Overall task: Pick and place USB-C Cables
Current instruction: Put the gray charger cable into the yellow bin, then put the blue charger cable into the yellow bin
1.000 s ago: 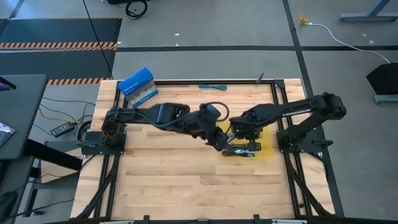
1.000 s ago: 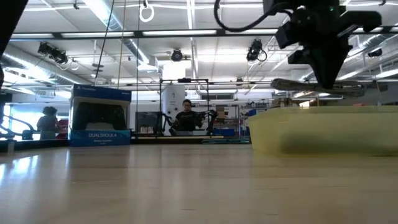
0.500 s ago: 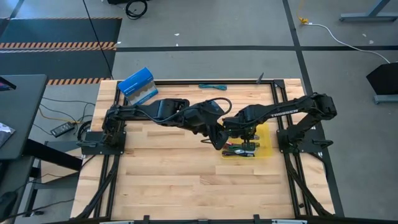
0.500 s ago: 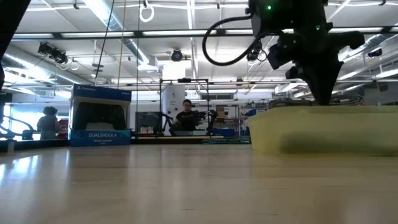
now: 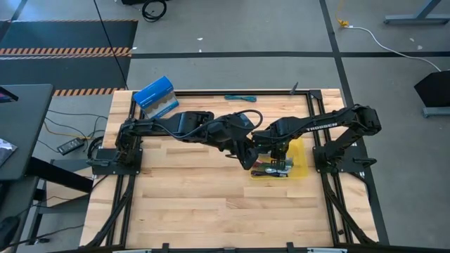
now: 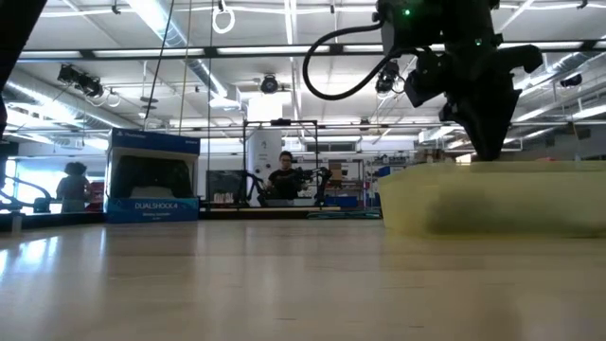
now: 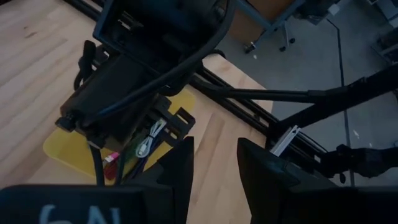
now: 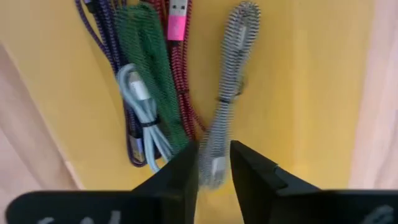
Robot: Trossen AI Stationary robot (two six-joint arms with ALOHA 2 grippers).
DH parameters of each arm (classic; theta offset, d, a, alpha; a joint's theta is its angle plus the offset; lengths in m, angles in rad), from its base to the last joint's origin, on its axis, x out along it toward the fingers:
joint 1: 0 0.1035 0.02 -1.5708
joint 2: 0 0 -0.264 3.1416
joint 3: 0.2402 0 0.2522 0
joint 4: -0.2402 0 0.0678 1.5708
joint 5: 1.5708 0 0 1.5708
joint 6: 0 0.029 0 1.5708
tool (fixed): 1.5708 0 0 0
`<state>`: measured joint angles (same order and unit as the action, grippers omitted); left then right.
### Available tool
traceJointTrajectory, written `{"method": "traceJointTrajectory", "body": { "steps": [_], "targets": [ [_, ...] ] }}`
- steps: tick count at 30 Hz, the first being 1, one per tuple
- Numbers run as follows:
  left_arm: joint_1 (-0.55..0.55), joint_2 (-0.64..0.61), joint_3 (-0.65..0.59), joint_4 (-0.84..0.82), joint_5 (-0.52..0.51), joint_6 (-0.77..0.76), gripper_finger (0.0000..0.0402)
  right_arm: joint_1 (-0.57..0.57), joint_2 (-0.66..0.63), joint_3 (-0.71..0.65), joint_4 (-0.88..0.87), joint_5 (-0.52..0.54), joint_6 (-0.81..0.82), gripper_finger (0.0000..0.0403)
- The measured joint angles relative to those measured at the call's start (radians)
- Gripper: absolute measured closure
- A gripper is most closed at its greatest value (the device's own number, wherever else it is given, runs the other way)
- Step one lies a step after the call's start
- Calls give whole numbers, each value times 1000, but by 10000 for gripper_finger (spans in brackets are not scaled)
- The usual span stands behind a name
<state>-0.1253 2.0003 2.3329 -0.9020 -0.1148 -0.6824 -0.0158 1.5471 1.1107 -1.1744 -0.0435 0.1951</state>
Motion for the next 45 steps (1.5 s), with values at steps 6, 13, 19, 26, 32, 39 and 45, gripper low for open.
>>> {"method": "traceJointTrajectory", "body": {
  "steps": [6, 13, 19, 26, 32, 39, 45],
  "targets": [
    [0, 0, 0, -28, 27, 46, 271, 0, 0, 0, -24, -3, 81, 274],
    [47, -20, -1, -198, 59, 78, 271, 0, -65, 0, -75, -11, 138, 259],
    [136, -20, -1, -315, 59, 150, 271, -2, -192, 0, -70, -11, 135, 260],
    [264, -9, -1, -328, -7, 276, 271, -2, -323, 0, -10, -63, 45, 261],
    [382, 16, -1, -325, -38, 378, 271, -2, -430, 0, 76, -64, 39, 262],
    [487, 78, -1, -299, 31, 488, 271, -2, -555, 0, 259, -63, 84, 263],
    [537, 150, 0, -307, 89, 679, 271, -7, -638, 0, 415, -24, 124, 263]
  ]
}}
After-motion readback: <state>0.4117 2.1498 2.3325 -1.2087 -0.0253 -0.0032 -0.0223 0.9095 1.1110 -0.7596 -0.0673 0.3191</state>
